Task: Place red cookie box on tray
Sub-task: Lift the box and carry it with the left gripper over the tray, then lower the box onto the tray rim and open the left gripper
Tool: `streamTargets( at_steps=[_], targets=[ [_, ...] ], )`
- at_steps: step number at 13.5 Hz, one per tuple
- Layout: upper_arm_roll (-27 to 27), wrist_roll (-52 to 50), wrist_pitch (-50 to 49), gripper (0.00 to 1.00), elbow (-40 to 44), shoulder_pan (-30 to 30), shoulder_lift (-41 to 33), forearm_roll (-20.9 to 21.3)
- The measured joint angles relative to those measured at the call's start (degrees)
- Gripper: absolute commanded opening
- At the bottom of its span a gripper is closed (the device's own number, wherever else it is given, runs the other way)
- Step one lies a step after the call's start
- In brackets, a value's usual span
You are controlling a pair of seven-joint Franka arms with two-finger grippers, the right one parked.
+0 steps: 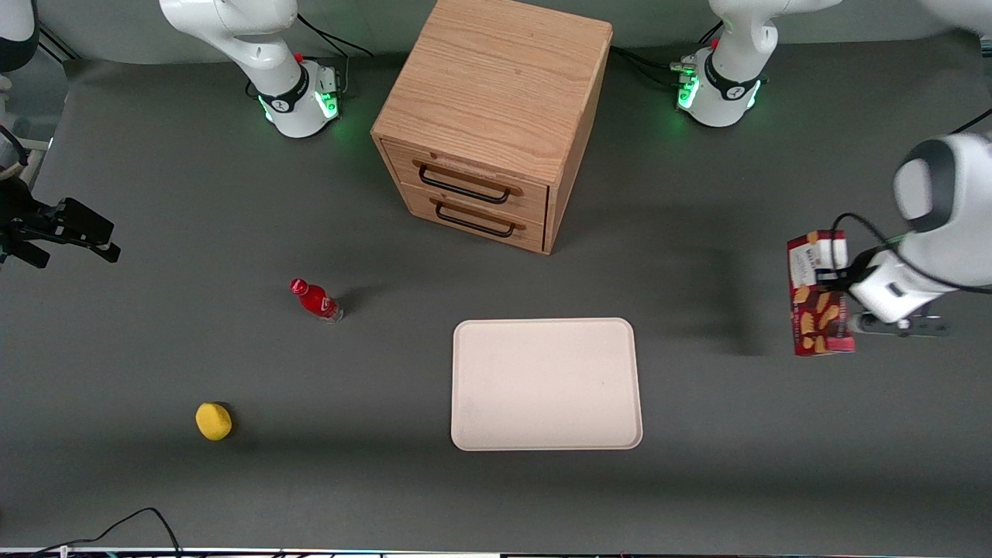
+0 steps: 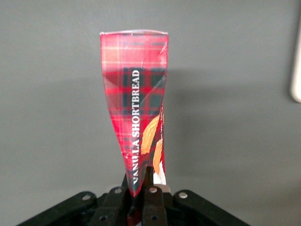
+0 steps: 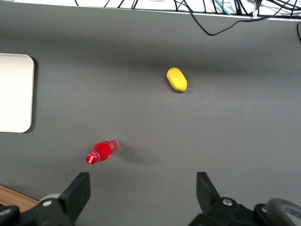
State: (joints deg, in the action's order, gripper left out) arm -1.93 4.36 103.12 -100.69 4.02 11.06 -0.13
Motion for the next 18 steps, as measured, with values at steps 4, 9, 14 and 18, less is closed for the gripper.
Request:
streamTargets(
  at_steps=[4, 9, 14, 18],
  targets=[
    [-9.92, -13.94, -11.03, 0.00, 15.27, -0.55, 0.31, -0.52],
    [-24.65, -36.72, 5.21, 0.00, 17.75, -3.44, 13.37, 3.75],
    [-25.12, -40.60, 24.08, 0.00, 17.97, -5.64, 31.18, 17.98],
    [-25.11, -40.60, 25.86, 1.00, 17.45, -5.58, 34.04, 22.98]
  ],
)
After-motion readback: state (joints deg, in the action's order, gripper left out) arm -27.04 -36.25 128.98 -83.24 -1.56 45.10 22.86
